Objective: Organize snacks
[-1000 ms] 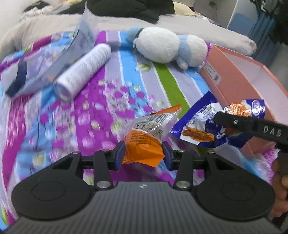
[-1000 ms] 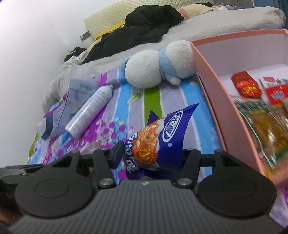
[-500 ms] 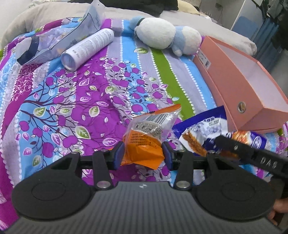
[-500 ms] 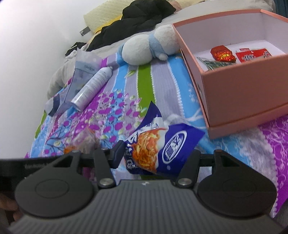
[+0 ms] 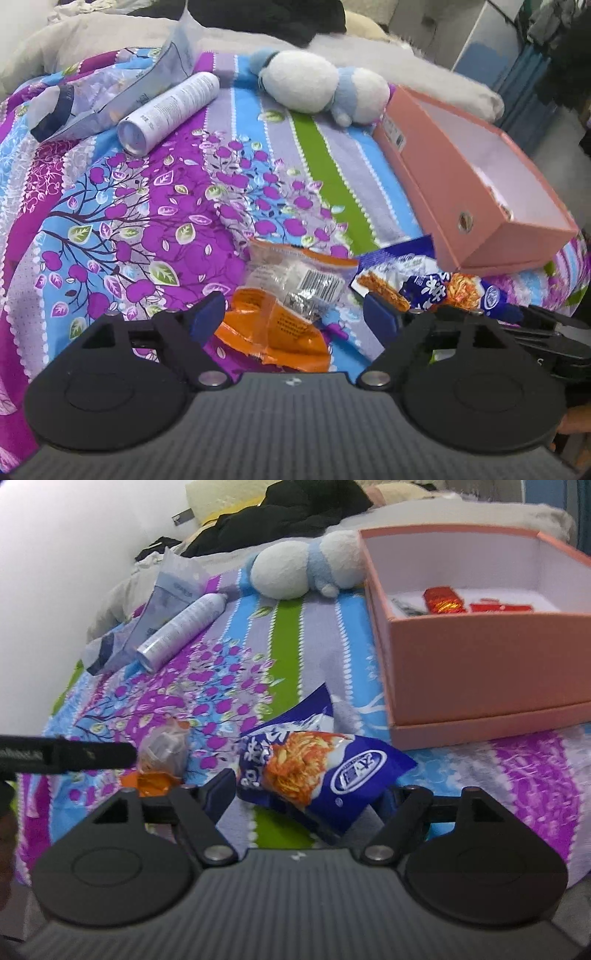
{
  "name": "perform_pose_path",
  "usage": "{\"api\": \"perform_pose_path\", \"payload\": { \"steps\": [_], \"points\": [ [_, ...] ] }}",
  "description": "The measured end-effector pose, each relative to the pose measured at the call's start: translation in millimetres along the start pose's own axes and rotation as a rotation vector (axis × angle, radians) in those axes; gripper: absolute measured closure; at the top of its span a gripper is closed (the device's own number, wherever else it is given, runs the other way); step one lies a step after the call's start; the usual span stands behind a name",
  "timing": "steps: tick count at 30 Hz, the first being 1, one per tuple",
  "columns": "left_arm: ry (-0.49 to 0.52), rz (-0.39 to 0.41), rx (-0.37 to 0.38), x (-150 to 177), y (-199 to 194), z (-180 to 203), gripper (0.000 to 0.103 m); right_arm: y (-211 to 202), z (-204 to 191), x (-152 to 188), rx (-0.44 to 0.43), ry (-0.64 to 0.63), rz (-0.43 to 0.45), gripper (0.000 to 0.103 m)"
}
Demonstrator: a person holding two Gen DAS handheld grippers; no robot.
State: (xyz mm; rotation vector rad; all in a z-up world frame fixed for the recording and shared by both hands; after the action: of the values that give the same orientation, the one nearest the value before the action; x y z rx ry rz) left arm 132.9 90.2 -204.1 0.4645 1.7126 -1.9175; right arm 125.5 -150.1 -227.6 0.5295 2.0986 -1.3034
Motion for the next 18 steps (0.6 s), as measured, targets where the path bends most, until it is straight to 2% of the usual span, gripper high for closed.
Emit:
{"api": "perform_pose_path", "payload": {
  "steps": [4,9,18],
  "points": [
    [-0.007,0.011,-0.008,-1,2,-4,0.017,-10,3,-6,0.029,-0.028,0.030,0.025],
    [0.015,-0.005,-0.076,-3,14,-5,0.016,-18,-9,-17,0.074,-0.153,0.075,0.025],
    [0.033,-0.024,-0.031,4,18,-5,0.016,-27,-22,-20,0.194,-0.294,0.077,0.025]
  ]
}}
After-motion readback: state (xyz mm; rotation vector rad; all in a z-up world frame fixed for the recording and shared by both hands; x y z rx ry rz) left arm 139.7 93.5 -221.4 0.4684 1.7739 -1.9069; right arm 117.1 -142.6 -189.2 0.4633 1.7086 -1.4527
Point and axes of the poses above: each gripper's, at about its wrist camera, not at the fingertips, and y roughly the way its jaws point, z to its right, x to its underside, the point moved 2 cm from there along y, roughly the way its jaws point, and after that the axes turned 7 degrees about -x, right-handed, at the moved point
